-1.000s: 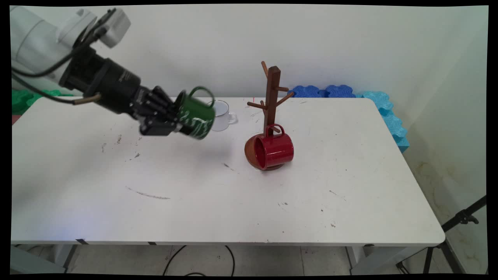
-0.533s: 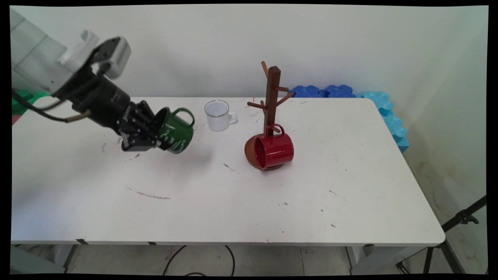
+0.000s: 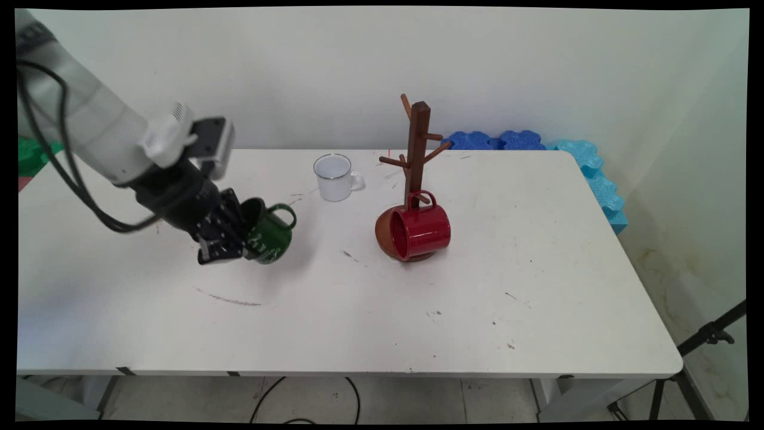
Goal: Place the picked object on the table
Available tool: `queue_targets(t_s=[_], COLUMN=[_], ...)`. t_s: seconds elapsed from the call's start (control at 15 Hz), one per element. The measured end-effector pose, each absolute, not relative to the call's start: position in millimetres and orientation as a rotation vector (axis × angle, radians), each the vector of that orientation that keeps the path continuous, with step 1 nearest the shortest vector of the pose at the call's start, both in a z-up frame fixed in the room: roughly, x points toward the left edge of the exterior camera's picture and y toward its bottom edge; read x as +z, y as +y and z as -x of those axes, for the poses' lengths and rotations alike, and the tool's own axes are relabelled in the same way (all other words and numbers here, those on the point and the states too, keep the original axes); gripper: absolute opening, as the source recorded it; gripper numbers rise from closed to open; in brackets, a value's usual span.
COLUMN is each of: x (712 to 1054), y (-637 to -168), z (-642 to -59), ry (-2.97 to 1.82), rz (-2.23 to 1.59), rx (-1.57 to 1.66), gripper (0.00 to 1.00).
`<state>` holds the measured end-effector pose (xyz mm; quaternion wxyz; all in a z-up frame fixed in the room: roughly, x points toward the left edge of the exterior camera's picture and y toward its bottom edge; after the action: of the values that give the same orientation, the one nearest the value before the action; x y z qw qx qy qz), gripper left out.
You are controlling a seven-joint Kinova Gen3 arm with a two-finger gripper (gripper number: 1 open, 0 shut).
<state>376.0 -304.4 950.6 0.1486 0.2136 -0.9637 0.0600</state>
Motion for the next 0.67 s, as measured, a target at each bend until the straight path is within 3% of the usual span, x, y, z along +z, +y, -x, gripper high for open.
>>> queue_targets(t_s=[0.67], x=[896], y=[-313], z=[-334], ry=[-2.874], rz=[-0.664], rx=[0.164], gripper=[0.00])
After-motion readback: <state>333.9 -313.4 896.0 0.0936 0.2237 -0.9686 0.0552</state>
